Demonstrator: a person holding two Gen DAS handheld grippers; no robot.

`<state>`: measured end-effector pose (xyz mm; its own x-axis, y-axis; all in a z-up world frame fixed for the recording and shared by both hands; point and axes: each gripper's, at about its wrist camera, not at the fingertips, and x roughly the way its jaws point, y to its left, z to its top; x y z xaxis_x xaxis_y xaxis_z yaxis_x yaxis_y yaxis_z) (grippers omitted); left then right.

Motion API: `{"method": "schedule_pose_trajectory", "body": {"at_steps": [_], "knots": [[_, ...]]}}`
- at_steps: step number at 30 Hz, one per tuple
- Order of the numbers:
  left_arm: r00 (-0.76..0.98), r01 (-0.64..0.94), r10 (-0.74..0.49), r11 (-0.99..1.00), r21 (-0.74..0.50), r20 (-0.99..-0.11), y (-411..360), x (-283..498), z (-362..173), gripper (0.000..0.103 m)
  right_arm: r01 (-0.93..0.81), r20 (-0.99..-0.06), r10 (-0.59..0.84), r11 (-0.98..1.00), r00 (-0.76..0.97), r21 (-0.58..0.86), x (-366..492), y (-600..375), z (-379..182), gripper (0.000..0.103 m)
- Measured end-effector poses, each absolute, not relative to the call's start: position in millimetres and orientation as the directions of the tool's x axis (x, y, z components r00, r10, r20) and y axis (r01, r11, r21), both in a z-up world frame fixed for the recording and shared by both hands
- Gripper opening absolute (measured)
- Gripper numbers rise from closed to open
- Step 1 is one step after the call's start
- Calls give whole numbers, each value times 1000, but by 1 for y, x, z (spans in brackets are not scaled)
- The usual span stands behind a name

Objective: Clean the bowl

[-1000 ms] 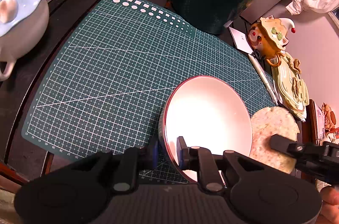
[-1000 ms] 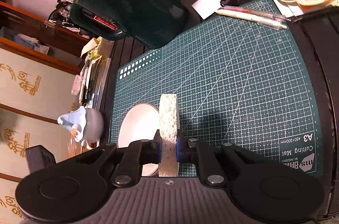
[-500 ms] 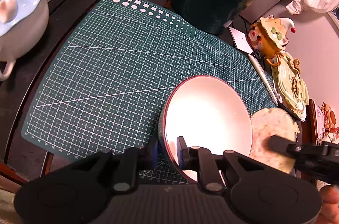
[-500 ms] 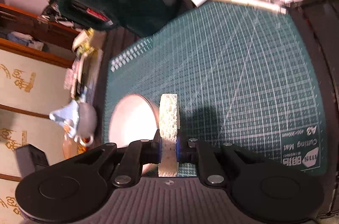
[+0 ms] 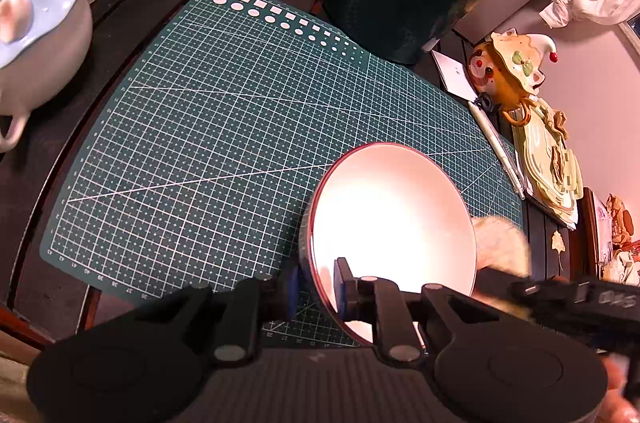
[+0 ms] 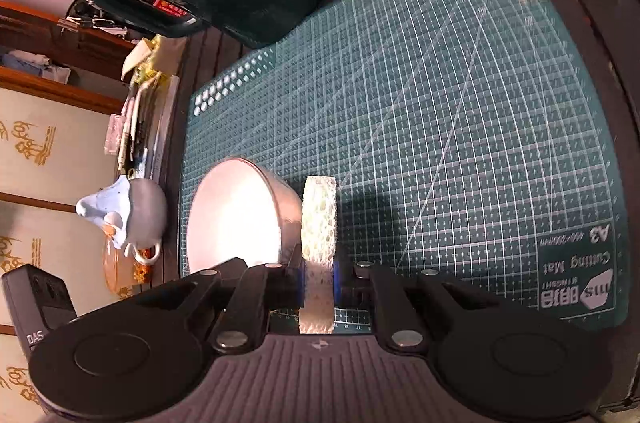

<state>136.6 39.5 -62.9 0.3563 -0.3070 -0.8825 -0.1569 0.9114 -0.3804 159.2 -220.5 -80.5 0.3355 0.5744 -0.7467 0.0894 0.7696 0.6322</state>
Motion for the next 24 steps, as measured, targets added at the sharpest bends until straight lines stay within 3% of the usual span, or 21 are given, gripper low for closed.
{"method": "schedule_pose_trajectory", "body": {"at_steps": [5,15,24], "knots": [[357,-158,-307,911,-381,-882,39,136,-63,15,64,-710,569,760,415,647,153,-232,-58,12],[356,-155,-306,912,-379,-883,40,136,-63,15,95,-779,555,794,291,601,164,-210,-95,12],[356,-155,-307,912,-380,-883,41,136,-63,15,41,-716,569,771,406,636,156,-227,-60,12]]}}
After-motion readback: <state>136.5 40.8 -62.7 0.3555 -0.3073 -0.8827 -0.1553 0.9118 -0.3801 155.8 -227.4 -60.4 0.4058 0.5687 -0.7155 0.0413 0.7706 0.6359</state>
